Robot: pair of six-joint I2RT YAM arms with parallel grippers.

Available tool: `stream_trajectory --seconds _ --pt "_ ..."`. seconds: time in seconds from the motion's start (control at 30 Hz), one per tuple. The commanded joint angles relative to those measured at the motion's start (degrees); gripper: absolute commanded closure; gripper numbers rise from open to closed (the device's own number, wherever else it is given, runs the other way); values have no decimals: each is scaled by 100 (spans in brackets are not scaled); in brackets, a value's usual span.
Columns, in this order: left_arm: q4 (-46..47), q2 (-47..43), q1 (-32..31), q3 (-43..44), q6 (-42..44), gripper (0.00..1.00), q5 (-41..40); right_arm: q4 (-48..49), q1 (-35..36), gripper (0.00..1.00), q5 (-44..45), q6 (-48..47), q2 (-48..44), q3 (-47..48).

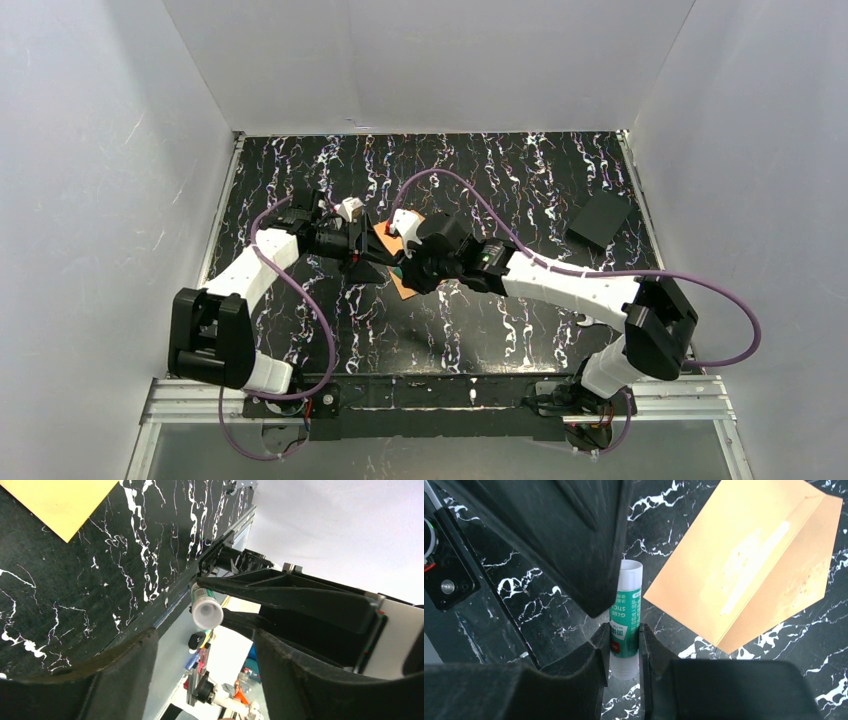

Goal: Place the letter into the envelope and seal it

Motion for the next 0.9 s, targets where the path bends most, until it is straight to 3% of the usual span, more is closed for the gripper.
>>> stream_trajectory --seconds 0.0,0.37,0.7,0.87 --pt "-197 130 -142 47 -5 36 458 304 6 76 -163 -122 133 371" --pt "-222 377 -224 41 -9 66 472 380 7 76 -373 -213 164 430" --pt "-643 608 -244 329 161 59 180 74 5 75 -625 -387 344 635" --pt "-645 657 -258 340 153 73 187 75 5 75 -628 -453 395 659"
